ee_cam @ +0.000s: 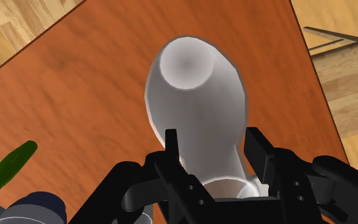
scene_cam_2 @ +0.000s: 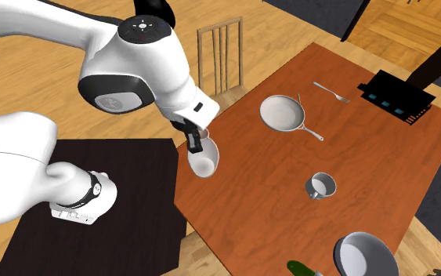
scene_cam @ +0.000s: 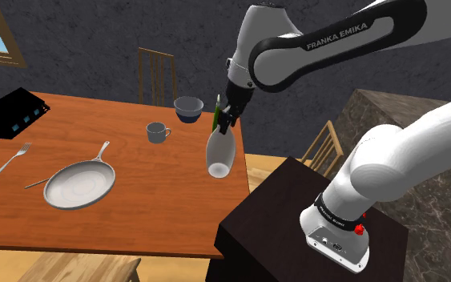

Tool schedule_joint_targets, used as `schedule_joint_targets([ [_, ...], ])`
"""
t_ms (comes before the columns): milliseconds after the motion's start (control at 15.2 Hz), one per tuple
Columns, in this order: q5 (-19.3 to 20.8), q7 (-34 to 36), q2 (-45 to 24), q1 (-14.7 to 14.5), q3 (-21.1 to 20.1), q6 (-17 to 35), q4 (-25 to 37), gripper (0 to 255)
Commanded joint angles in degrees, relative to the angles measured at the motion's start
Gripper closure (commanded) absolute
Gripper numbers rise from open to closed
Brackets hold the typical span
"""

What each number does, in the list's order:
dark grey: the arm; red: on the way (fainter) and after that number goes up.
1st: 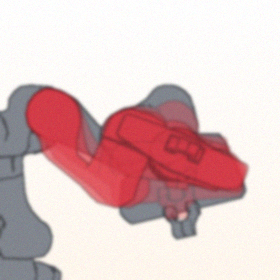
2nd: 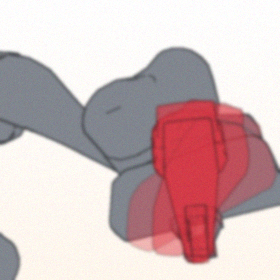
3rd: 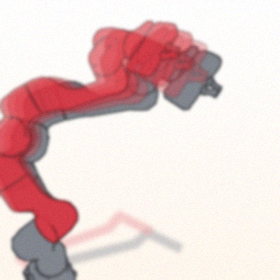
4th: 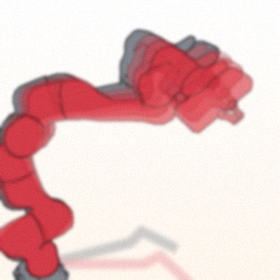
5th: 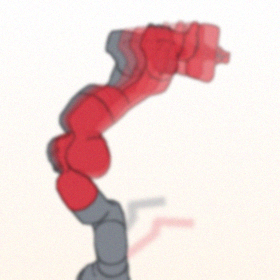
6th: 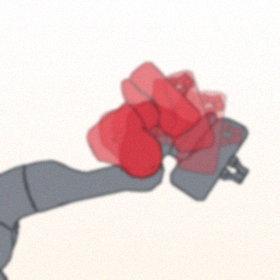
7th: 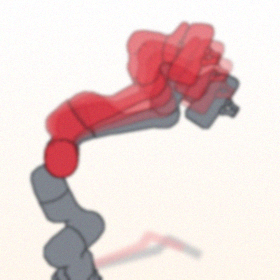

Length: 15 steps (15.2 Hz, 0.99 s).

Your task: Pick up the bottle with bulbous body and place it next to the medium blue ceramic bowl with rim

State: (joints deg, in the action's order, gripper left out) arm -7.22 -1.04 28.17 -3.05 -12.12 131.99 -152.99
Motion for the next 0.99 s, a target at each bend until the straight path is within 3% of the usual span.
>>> schedule_joint_targets([
  [0,0.09,0.01,0.77,0.01,0.16,-1.94,1.17,255],
  [924,0.71,0.01,4.81,0.19,1.3,-14.09,9.29,255],
])
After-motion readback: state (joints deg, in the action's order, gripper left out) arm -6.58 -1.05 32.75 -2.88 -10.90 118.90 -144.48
